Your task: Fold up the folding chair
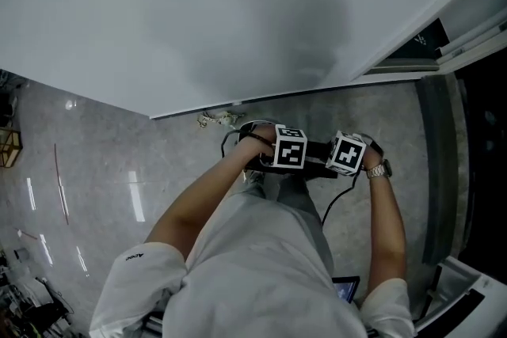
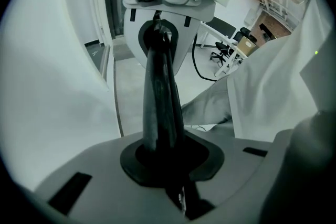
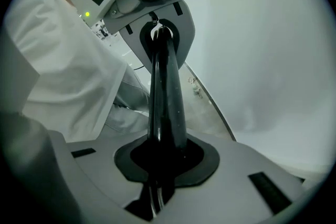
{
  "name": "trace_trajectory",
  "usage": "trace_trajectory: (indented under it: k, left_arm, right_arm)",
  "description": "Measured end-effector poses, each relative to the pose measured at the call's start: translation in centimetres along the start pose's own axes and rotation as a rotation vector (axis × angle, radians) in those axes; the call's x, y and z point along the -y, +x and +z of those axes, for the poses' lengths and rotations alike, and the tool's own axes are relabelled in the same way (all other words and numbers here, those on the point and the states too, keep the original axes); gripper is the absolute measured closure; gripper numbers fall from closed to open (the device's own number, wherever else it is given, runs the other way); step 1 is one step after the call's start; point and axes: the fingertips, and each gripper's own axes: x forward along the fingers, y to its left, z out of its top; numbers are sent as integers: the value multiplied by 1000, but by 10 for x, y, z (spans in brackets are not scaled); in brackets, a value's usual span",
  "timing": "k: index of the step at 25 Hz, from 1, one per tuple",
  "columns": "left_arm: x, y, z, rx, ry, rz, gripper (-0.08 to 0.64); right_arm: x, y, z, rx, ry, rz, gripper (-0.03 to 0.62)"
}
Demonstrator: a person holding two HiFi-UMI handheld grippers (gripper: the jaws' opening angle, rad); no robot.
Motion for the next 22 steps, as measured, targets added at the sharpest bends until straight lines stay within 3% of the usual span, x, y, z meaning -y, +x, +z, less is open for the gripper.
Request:
trace_trajectory:
  k: [6,12,18,22]
  left_arm:
    - [-54,-3,-9,-11,-150,16,505]
    - [-90,-7,-20,-5,-230,-2,508]
    - [-127,-17,-42,6,-323,41,508]
    - [-145,-32,-31,32,-332,65,508]
  right_arm:
    - [54,-6,9,-28,-90,67,535]
    - [90,-7,20,-43,-209,113,535]
    - [129,-18,44,-53,-309,109,538]
    - [149,-25,47,-54,-352,99,538]
